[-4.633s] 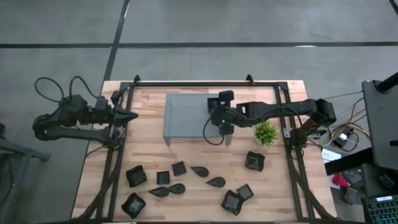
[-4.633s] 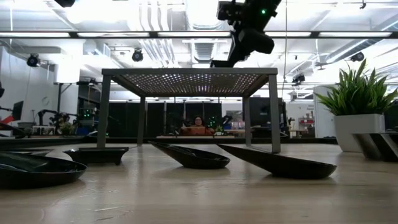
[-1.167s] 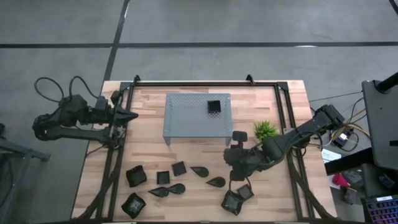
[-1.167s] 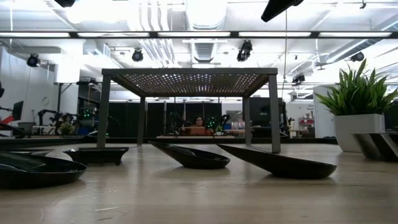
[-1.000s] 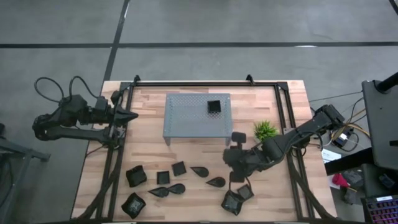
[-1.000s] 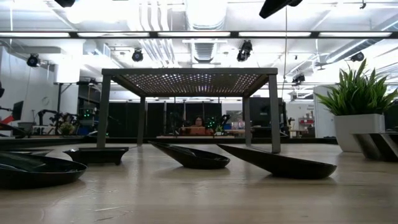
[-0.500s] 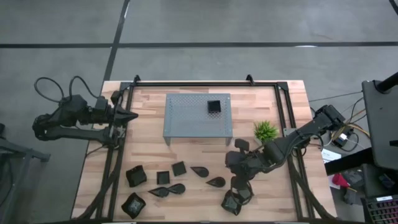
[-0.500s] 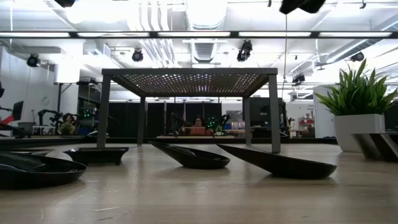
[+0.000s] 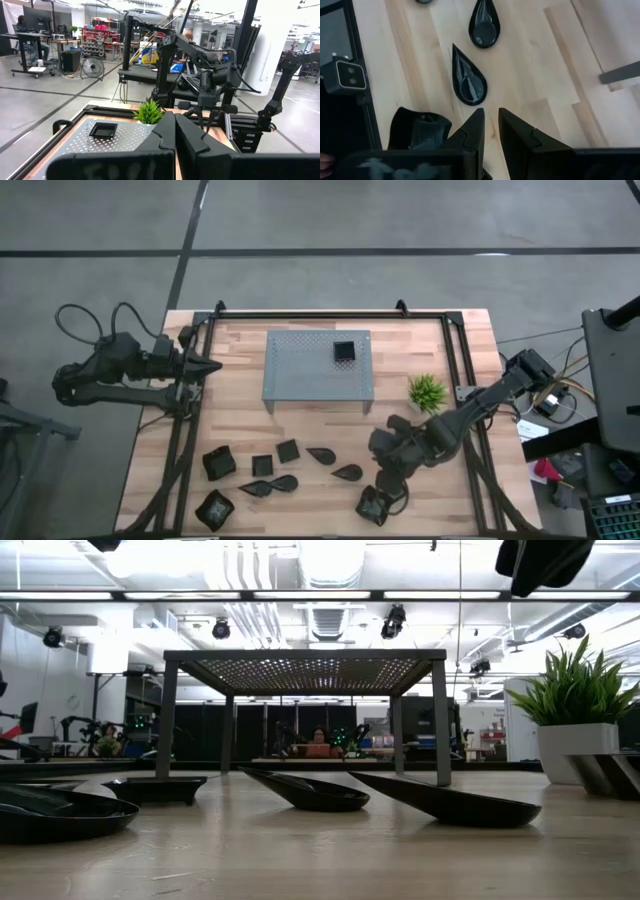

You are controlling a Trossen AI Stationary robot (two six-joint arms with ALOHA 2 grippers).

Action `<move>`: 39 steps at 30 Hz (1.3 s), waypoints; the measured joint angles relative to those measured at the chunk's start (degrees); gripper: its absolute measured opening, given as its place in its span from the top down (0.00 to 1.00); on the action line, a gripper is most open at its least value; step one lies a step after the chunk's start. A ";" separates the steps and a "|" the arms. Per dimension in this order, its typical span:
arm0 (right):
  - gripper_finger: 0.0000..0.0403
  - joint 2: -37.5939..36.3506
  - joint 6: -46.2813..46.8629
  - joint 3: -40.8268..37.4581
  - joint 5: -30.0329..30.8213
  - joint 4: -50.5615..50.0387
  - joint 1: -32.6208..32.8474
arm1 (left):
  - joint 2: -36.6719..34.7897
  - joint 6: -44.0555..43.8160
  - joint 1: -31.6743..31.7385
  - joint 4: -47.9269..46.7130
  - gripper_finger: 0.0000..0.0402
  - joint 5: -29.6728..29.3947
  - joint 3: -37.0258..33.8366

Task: Pick & Place Mini shaped plates
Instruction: Stack the square plate on top of the square plate on the shelf

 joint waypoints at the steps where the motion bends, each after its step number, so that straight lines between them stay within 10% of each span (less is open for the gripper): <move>1: 0.87 0.00 -0.02 -0.31 0.00 0.53 0.22 | 0.00 0.00 0.00 0.00 1.00 0.02 0.00; 39: 0.74 0.00 -4.32 -7.71 0.84 14.75 4.42 | 0.01 0.00 0.00 0.02 1.00 0.00 0.00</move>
